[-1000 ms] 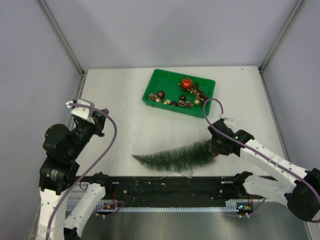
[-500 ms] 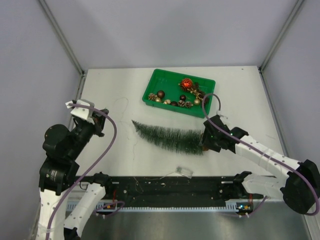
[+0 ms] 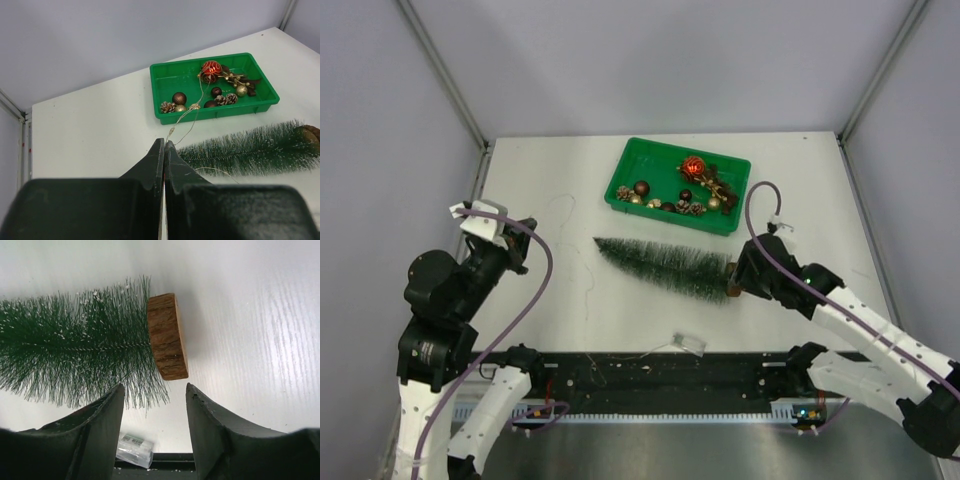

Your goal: Decorate the small christmas tree

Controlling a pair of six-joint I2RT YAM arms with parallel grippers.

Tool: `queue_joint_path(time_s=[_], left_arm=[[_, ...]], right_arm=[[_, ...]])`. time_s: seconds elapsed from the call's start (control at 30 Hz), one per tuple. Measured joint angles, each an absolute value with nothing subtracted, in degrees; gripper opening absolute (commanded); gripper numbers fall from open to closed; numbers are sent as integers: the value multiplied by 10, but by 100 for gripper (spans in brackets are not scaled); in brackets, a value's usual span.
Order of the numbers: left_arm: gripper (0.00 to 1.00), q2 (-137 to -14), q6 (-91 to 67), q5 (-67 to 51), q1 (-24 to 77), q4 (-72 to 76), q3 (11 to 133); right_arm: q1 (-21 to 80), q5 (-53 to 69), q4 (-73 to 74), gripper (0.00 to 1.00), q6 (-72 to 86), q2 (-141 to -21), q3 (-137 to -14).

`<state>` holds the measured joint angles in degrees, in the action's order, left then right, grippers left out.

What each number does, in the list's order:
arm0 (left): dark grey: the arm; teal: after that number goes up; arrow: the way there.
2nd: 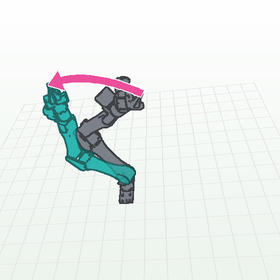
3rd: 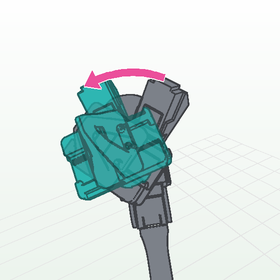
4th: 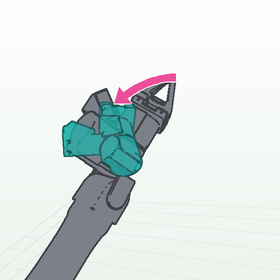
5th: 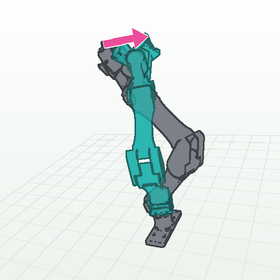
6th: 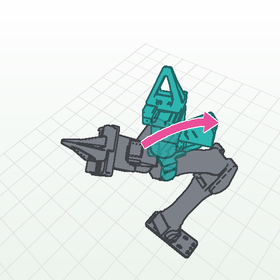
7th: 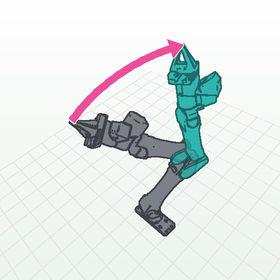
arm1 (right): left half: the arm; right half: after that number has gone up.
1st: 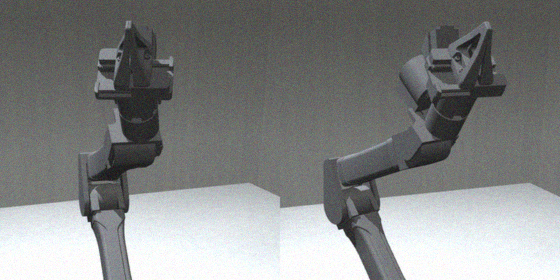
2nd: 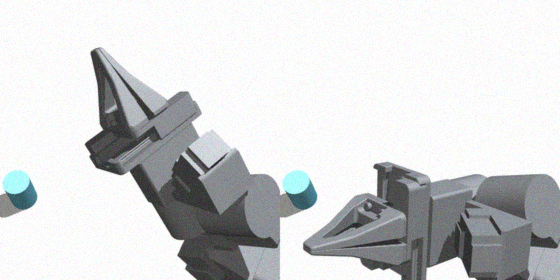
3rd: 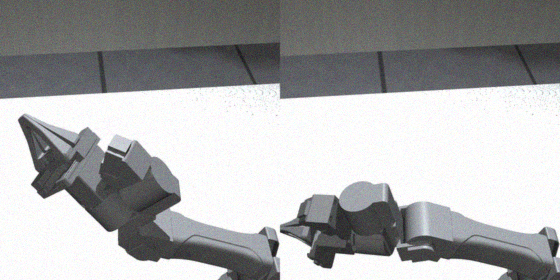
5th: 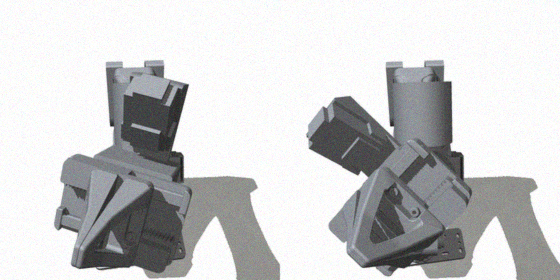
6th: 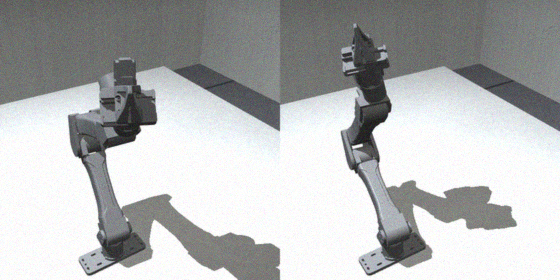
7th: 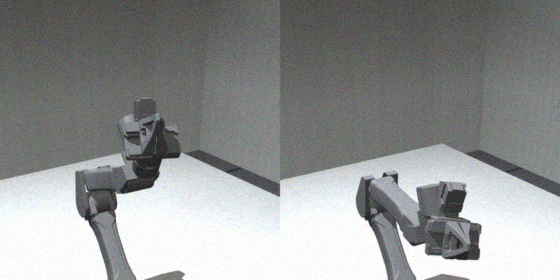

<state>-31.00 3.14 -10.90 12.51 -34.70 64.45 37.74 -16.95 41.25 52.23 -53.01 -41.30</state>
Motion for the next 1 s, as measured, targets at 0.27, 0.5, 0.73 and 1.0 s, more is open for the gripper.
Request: queue_joint_path(time_s=[0.27,0.5,0.73,1.0], left_arm=[[0,-310,31,-109,125,-347,644],[0,-310,32,-109,125,-347,644],[0,-310,32,-106,125,-347,644],[0,-343,41,-100,125,-341,662]], right_arm=[[377,-204,410,50,493,-532,-412],[377,-205,359,45,465,-575,-382],[377,-213,306,34,437,-619,-375],[378,-226,252,0,409,-650,-371]])
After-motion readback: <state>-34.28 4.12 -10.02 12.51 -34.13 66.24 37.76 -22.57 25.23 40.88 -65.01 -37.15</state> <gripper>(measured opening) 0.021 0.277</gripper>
